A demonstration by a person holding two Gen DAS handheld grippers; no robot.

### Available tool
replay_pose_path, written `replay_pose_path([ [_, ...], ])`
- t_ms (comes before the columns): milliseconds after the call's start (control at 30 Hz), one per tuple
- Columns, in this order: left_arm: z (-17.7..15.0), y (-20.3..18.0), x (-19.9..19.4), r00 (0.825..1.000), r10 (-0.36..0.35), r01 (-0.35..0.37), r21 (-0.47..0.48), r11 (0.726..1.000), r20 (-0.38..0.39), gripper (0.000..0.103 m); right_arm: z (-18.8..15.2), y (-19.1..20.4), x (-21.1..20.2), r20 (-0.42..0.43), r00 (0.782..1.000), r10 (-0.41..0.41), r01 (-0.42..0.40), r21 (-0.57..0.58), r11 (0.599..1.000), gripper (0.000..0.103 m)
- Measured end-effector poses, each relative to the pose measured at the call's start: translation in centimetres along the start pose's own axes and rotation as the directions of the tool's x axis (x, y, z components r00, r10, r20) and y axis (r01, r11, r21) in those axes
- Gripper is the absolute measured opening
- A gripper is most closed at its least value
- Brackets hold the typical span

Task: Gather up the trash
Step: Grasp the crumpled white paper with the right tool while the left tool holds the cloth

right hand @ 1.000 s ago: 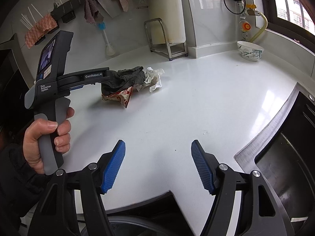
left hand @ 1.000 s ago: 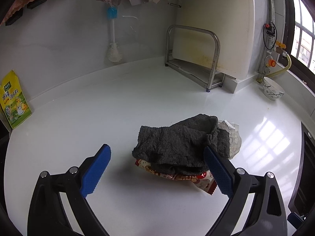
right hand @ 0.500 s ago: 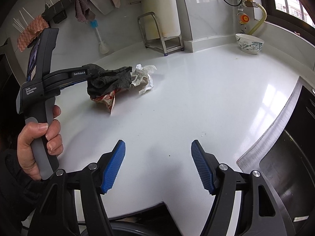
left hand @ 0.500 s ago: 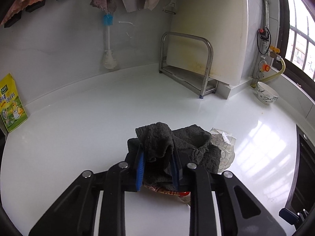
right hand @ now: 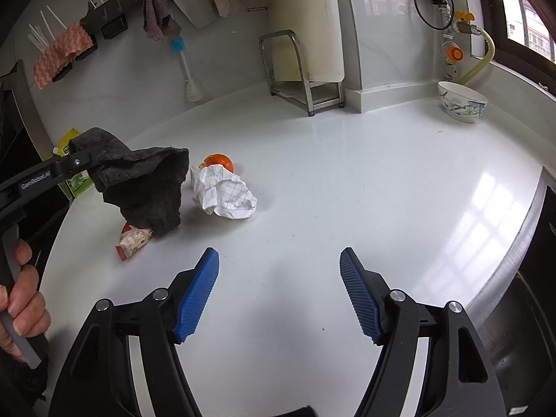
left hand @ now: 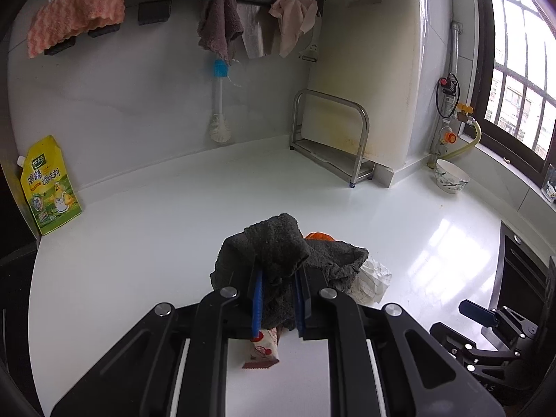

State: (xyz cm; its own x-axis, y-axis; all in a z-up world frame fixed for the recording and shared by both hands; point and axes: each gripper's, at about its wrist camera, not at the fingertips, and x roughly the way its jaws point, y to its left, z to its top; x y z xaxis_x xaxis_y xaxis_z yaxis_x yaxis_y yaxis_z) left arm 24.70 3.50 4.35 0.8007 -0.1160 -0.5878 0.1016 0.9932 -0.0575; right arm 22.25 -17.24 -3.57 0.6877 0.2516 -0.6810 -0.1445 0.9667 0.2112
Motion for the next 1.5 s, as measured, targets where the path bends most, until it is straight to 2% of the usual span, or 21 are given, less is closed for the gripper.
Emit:
replay_pose_path([
  [133,0.5,1.2,-1.6,1.0,-0.01,0.01,-0.02,1.0,0.006,0.014,0.6,1.5,1.2,-0.009,1.0,0.015,-0.016,-0.038,0.999,0.069],
  [300,1.1,2.3,-3.4,0.999,-0.012,0.013,-0.024,1.0,0.033,0.014,1.1,3.0,2.5,-0.032,0.995,0.093,-0.094,-0.04,0.995,0.071],
  [467,1.5,3.2,-4.4,0.999,-0.014,0.016,-0.033,0.999,0.047,0.014,1.5,5.2,3.0,-0.029,0.992,0.12,-0.123,-0.094,0.988,0.076],
  [633,1.3,3.6,-5.3,0.998,-0.012,0.014,-0.035,0.999,0.063,0.014,1.9,6.3,4.8,-0.064,0.994,0.092,-0.098,-0.097,0.99,0.075],
  [900,1.0,4.4,-6.1,0.997,0.025,-0.023,-0.028,0.999,0.075,0.014,2.3,6.8,6.8,-0.094,0.996,-0.008,0.0,-0.082,0.997,0.075],
  [1133,0.6,5.7,-6.7,0.995,0.061,-0.06,-0.024,0.998,0.076,0.014,3.3,7.4,7.8,-0.079,0.994,-0.076,0.068,-0.101,0.993,0.075],
  [1167,0.4,5.9,-6.8,0.995,0.07,-0.068,-0.022,0.997,0.076,0.014,3.2,7.6,7.8,-0.074,0.994,-0.085,0.076,-0.111,0.991,0.073],
  [1200,0.2,6.0,-6.9,0.994,0.079,-0.077,-0.021,0.997,0.076,0.014,3.2,7.7,7.8,-0.074,0.993,-0.09,0.081,-0.121,0.989,0.062],
  [1300,-0.5,6.4,-7.2,0.991,0.108,-0.108,-0.012,0.994,0.072,0.014,2.9,8.1,7.7,-0.081,0.992,-0.095,0.082,-0.142,0.986,0.048],
  [1500,-2.1,6.7,-8.1,0.988,0.145,-0.145,-0.003,0.989,0.057,0.014,2.3,8.7,5.6,-0.062,0.993,-0.101,0.09,-0.151,0.984,0.044],
])
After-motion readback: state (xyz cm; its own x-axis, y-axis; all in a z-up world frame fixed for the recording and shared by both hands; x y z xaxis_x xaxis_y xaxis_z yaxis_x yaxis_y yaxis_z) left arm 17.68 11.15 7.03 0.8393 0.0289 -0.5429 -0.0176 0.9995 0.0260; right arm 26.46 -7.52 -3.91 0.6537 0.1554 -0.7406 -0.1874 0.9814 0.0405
